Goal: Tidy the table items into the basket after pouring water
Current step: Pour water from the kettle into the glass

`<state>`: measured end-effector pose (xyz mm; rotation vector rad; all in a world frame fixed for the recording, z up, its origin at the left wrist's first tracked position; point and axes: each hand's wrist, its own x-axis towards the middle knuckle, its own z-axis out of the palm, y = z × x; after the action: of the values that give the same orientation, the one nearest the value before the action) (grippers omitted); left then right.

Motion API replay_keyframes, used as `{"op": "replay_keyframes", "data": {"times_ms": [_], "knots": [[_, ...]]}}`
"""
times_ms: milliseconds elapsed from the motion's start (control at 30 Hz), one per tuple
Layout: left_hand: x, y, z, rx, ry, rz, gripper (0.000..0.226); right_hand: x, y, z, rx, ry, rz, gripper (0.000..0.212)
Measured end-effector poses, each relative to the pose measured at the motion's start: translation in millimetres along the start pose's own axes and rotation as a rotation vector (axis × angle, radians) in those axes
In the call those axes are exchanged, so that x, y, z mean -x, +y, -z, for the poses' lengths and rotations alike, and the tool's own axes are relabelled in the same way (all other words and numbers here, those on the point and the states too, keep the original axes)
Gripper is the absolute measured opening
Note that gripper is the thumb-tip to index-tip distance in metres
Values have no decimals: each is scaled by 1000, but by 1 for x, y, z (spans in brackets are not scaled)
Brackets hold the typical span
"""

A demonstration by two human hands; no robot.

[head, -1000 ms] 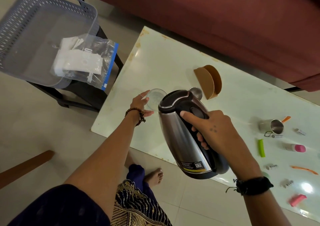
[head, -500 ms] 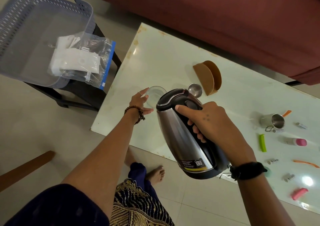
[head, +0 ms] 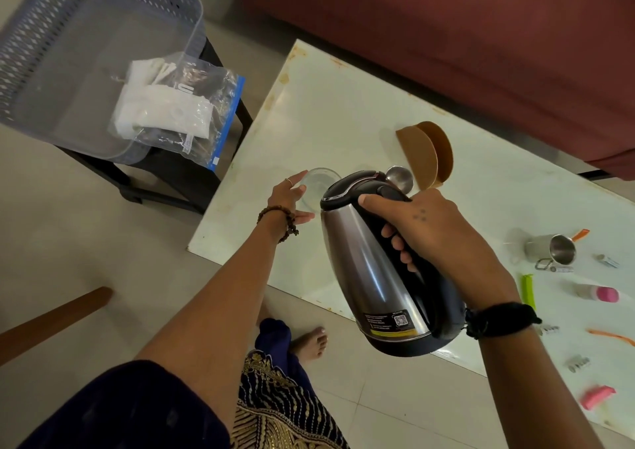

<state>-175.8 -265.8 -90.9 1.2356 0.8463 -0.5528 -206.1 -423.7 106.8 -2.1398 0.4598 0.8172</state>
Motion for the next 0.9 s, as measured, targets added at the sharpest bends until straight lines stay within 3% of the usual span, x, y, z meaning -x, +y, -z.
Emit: {"op": "replay_keyframes", "data": {"times_ms": [267, 367, 467, 633, 900], "knots": [[-4, -2, 1, -26, 20, -12, 34, 9, 16, -4, -33, 77, 83, 35], [-7, -3, 1, -189, 58, -68, 36, 21, 27, -5, -62, 166, 144, 29], [-2, -6, 3, -419, 93, -231, 40, 35, 31, -5, -131, 236, 198, 29], [47, -3, 35, -575, 93, -753, 44, 60, 11, -9, -244, 319, 299, 42], [94, 63, 161, -897, 223, -906, 54, 61, -84, -66, -336, 286, 473, 39]]}}
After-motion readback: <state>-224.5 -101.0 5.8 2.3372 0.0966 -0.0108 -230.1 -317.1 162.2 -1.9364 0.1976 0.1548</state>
